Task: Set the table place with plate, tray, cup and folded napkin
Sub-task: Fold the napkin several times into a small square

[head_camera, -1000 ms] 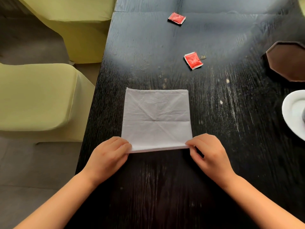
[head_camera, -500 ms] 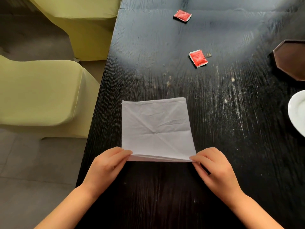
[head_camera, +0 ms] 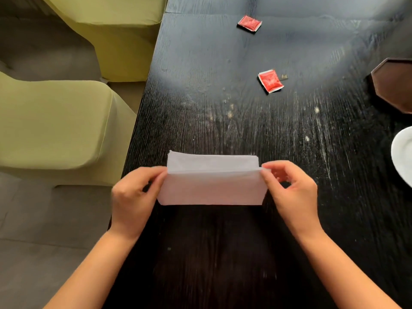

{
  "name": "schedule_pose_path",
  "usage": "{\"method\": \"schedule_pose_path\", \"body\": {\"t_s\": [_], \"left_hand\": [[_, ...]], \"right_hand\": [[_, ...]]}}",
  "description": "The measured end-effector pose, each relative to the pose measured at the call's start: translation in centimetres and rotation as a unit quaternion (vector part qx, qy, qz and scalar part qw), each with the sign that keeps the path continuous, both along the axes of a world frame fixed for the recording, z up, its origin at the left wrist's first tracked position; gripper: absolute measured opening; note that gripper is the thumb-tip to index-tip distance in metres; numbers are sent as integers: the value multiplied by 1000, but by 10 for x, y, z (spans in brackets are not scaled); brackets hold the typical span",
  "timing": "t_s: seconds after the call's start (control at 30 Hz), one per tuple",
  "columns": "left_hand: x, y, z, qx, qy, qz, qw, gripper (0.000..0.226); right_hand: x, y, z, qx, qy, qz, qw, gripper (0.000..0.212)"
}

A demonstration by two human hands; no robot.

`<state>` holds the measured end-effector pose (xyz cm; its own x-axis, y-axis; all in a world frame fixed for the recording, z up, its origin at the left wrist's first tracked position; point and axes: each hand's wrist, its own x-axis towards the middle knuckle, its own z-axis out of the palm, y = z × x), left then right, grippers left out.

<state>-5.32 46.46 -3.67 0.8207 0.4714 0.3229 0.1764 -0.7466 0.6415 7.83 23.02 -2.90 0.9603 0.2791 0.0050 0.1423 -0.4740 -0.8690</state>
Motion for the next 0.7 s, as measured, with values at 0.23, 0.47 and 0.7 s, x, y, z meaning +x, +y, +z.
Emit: {"method": "schedule_pose_path", "body": {"t_s": [0.23, 0.47, 0.7], "left_hand": [[55, 26, -32, 54, 104, 3, 993, 9], [70, 29, -46, 64, 125, -12, 990, 10], [71, 4, -37, 95, 124, 1, 988, 49]], "right_hand": [[32, 25, -32, -123, -20, -44, 991, 5], [38, 26, -50, -203, -41, -49, 977, 9], [22, 33, -40, -289, -211, 4, 934, 38]]}}
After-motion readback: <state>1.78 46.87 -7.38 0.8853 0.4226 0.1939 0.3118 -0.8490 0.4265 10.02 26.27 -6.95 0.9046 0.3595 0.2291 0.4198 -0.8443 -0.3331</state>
